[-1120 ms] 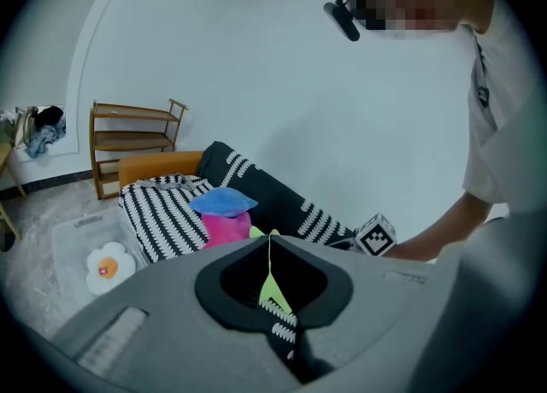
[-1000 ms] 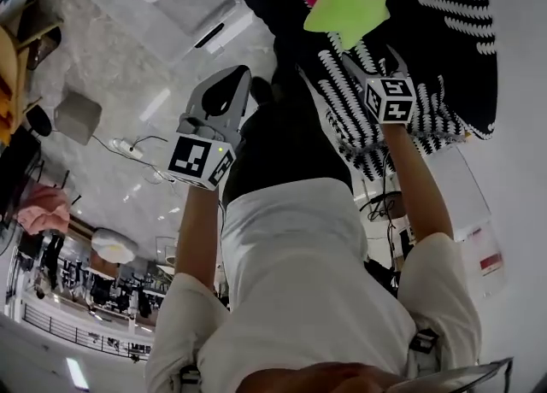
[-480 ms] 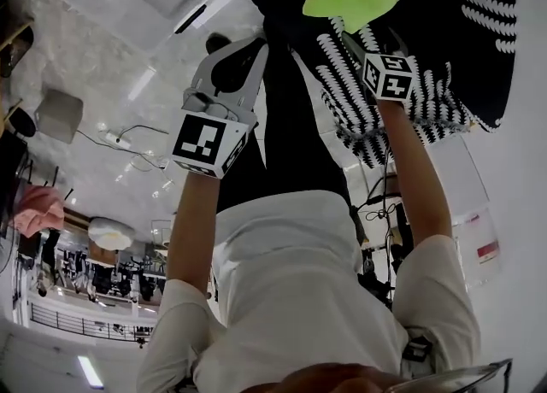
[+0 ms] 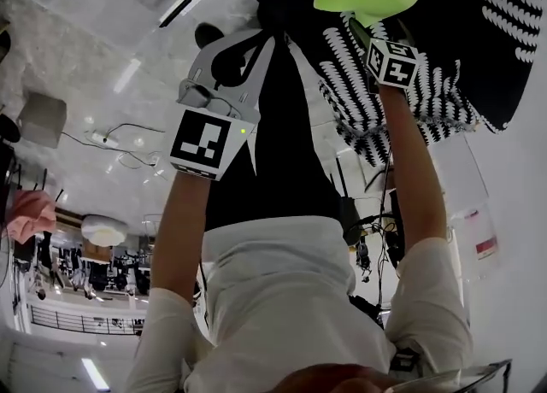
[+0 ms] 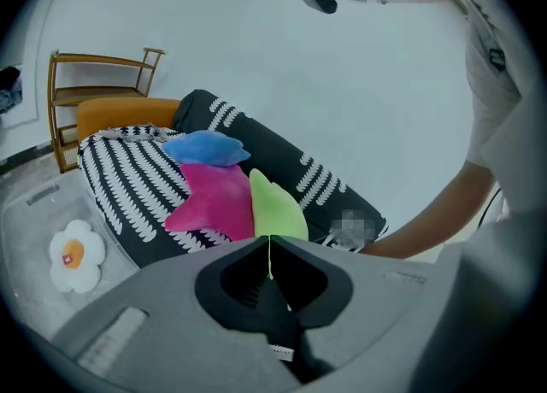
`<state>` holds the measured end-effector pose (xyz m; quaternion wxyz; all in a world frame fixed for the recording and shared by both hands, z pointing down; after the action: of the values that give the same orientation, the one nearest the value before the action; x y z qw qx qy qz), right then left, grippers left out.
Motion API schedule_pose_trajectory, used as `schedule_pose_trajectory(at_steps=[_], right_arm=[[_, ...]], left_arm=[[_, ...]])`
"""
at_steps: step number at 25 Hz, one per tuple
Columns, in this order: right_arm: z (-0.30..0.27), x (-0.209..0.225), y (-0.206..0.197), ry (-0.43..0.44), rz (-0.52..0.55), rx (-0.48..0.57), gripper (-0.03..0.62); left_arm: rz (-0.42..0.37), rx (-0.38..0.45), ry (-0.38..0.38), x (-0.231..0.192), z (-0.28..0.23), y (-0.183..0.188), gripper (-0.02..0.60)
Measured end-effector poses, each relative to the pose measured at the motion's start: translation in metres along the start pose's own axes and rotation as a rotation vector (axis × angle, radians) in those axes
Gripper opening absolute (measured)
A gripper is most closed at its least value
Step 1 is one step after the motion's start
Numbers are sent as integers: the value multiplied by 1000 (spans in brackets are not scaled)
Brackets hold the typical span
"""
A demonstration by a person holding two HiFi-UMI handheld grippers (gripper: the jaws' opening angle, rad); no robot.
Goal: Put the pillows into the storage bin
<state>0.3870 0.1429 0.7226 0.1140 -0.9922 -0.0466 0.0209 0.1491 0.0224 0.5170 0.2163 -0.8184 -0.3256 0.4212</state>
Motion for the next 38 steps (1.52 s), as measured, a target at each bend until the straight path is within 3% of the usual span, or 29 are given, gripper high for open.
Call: schedule_pose_trajectory(at_steps=[6, 13, 18, 22, 26, 38], right_arm=[[-41, 7, -8, -60, -19, 4, 459], [-64, 15, -4, -279, -52, 64, 457], [-74, 16, -2, -353, -81, 63, 454], [-69, 18, -6, -356, -77, 48, 404], [-54, 14, 3, -350, -74, 50, 337], [13, 12, 3, -260, -118, 98, 244]], left_arm=[[40, 18, 27, -19, 2, -27, 18], [125, 43, 77, -40, 7, -78, 18], [117, 67, 100, -46, 14, -93, 18], [133, 89, 117, -42, 27, -99, 18], [80, 89, 147, -43, 42, -103, 18], [56, 144, 167, -33, 81, -104, 18]])
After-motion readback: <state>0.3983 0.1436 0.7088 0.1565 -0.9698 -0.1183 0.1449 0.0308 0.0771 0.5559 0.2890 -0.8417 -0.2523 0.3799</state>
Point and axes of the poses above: the fingertips, and each gripper's own axes: z backward along the fingers, x to its right, y out of its top, the point moved 2 cm from there along z, backward along the fingers, and after that the axes turned 7 degrees about -y, right-handed, at the moved point
